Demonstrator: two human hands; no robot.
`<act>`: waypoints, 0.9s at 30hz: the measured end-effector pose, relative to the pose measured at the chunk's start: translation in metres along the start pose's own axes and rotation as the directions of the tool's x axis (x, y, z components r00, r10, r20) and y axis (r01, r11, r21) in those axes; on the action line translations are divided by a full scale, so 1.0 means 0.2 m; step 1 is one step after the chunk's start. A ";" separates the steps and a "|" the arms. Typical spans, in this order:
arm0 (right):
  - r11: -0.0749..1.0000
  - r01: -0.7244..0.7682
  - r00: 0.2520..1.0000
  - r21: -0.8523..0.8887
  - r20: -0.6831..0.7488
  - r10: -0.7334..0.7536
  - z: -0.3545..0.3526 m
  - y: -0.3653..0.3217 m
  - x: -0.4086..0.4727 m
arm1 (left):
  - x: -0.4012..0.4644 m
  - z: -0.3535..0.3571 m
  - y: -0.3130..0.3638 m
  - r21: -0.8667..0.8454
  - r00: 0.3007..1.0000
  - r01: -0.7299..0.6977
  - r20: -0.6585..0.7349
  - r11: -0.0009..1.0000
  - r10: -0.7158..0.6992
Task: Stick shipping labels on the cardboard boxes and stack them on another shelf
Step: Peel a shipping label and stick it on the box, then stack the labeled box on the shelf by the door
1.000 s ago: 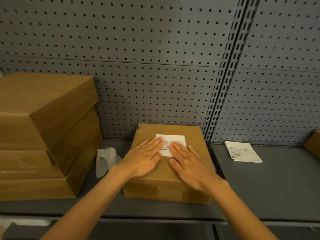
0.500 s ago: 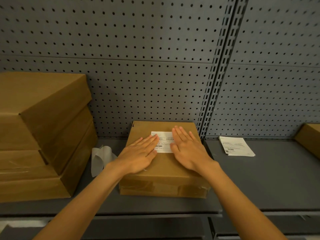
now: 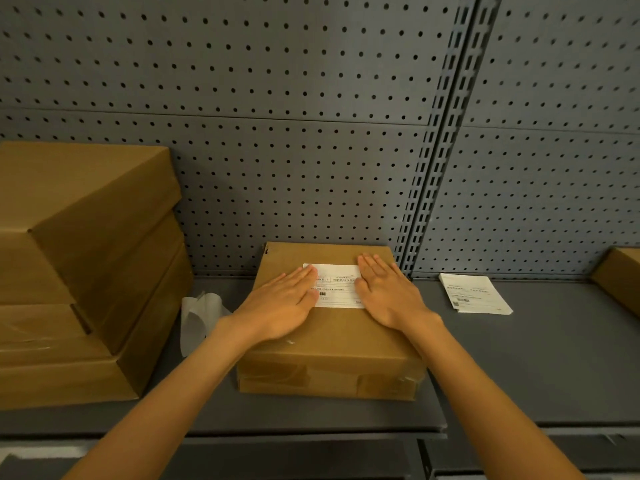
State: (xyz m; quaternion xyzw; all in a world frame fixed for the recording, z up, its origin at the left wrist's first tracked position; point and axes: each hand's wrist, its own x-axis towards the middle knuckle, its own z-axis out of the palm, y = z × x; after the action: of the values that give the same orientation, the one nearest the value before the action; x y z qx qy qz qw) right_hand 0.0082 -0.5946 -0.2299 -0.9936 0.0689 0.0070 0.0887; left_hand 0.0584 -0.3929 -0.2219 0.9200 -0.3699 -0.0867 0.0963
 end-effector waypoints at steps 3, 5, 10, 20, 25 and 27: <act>1.000 0.000 1.000 0.004 -0.003 0.000 0.00 0.01 0.01 | 0.10 -0.01 0.04 0.075 1.000 0.010 -0.014 0.997 -0.009; 1.000 0.003 1.000 0.009 -0.006 -0.003 0.01 0.01 0.01 | 0.15 0.01 0.05 0.093 1.000 -0.009 0.020 0.996 0.007; 1.000 -0.005 1.000 0.026 -0.010 0.005 0.01 0.03 0.01 | 0.08 0.00 -0.09 0.074 0.999 0.019 0.025 0.997 -0.021; 0.937 -0.008 0.987 0.350 -0.149 0.065 -0.04 0.04 -0.02 | 0.00 -0.03 -0.18 -0.403 0.977 0.154 -0.075 0.902 -0.200; 0.566 -0.156 0.936 0.810 -0.062 0.347 -0.09 0.08 -0.15 | -0.10 -0.01 -0.16 -0.821 0.888 0.283 0.028 0.497 -0.460; 0.419 -0.250 0.917 0.873 0.074 0.392 -0.05 0.11 -0.20 | -0.14 0.02 -0.15 -0.885 0.857 0.328 0.132 0.331 -0.498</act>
State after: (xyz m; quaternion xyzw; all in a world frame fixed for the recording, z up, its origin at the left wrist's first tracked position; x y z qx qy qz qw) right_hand -0.0345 -0.6129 -0.2238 -0.7766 0.2576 -0.0821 0.5690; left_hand 0.0576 -0.3519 -0.2313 0.7979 -0.0135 -0.2119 0.5641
